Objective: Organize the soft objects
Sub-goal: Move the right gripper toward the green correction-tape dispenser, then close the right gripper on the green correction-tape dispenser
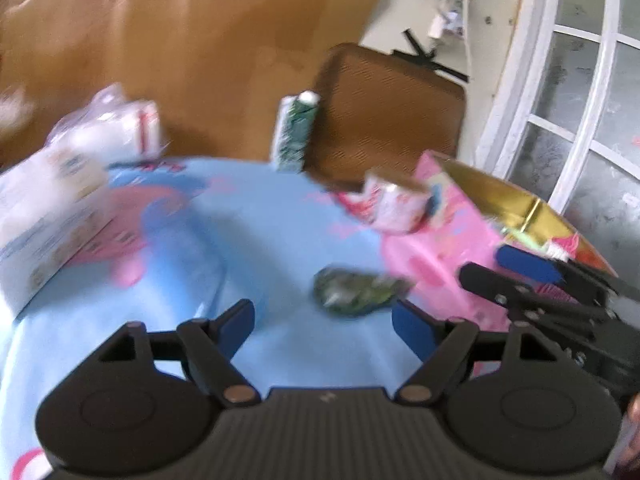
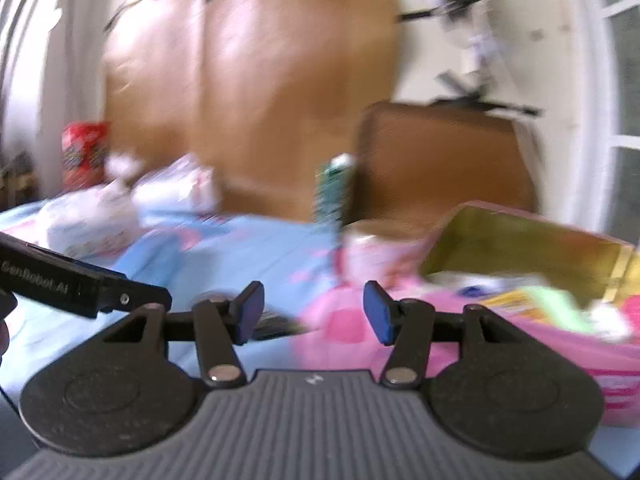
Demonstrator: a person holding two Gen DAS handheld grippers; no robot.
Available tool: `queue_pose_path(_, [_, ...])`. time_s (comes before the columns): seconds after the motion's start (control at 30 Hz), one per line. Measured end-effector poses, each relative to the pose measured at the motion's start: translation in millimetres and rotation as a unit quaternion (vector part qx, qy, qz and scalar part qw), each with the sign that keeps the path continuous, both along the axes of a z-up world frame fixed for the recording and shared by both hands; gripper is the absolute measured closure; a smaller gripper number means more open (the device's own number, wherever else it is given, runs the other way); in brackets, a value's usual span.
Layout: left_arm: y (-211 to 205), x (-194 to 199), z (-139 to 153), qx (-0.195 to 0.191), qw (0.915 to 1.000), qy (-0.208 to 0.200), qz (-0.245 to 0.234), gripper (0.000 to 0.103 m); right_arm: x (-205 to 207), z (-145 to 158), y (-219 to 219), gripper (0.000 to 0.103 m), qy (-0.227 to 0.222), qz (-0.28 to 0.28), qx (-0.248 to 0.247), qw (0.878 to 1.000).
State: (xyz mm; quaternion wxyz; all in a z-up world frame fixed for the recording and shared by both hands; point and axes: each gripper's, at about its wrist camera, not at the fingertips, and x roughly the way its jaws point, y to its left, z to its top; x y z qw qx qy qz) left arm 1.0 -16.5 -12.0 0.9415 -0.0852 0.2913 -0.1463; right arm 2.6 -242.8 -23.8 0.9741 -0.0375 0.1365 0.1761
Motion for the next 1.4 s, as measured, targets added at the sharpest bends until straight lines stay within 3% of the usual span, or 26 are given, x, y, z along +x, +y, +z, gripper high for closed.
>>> queue_pose_path(0.1, [16, -7, -11, -0.001, 0.9998, 0.007, 0.017, 0.024, 5, -7, 29, 0.026, 0.009, 0.036, -0.035, 0.999])
queue_pose_path(0.27, [31, 1, -16, -0.046, 0.9985, 0.019, 0.020, 0.022, 40, -13, 56, 0.015, 0.036, 0.080, -0.115, 0.990])
queue_pose_path(0.33, [33, 0, -18, -0.052, 0.9983, 0.018, 0.019, 0.022, 57, -16, 58, 0.016, 0.074, 0.104, -0.128, 0.983])
queue_pose_path(0.37, [34, -1, -18, -0.054, 0.9982, 0.017, 0.019, 0.022, 62, -13, 52, 0.018, 0.091, 0.117, -0.110, 0.983])
queue_pose_path(0.43, [36, -4, -20, -0.057, 0.9980, 0.016, 0.021, 0.022, 71, -9, 42, 0.032, 0.131, 0.137, -0.071, 0.979])
queue_pose_path(0.63, [40, -3, -22, -0.067, 0.9974, 0.018, 0.020, 0.018, 28, -7, 40, 0.040, 0.121, 0.101, -0.049, 0.986])
queue_pose_path(0.73, [36, -4, -21, -0.055, 0.9981, 0.017, 0.021, 0.017, -3, -10, 45, 0.040, 0.118, 0.116, -0.031, 0.986])
queue_pose_path(0.87, [30, -4, -20, -0.037, 0.9990, 0.017, 0.020, 0.015, -36, -16, 64, 0.039, 0.067, 0.133, -0.091, 0.985])
queue_pose_path(0.97, [26, -5, -20, -0.027, 0.9993, 0.016, 0.020, 0.015, -38, -16, 68, 0.037, 0.065, 0.146, -0.100, 0.982])
queue_pose_path(1.2, [28, -6, -20, -0.029, 0.9993, 0.016, 0.018, 0.011, -18, -16, 55, 0.026, 0.121, 0.147, -0.045, 0.981])
queue_pose_path(1.3, [27, -5, -20, -0.027, 0.9994, 0.016, 0.017, 0.010, -19, -16, 50, 0.027, 0.128, 0.153, -0.038, 0.979])
queue_pose_path(1.4, [27, -5, -20, -0.028, 0.9993, 0.016, 0.017, 0.010, -22, -17, 48, 0.037, 0.123, 0.157, -0.041, 0.979])
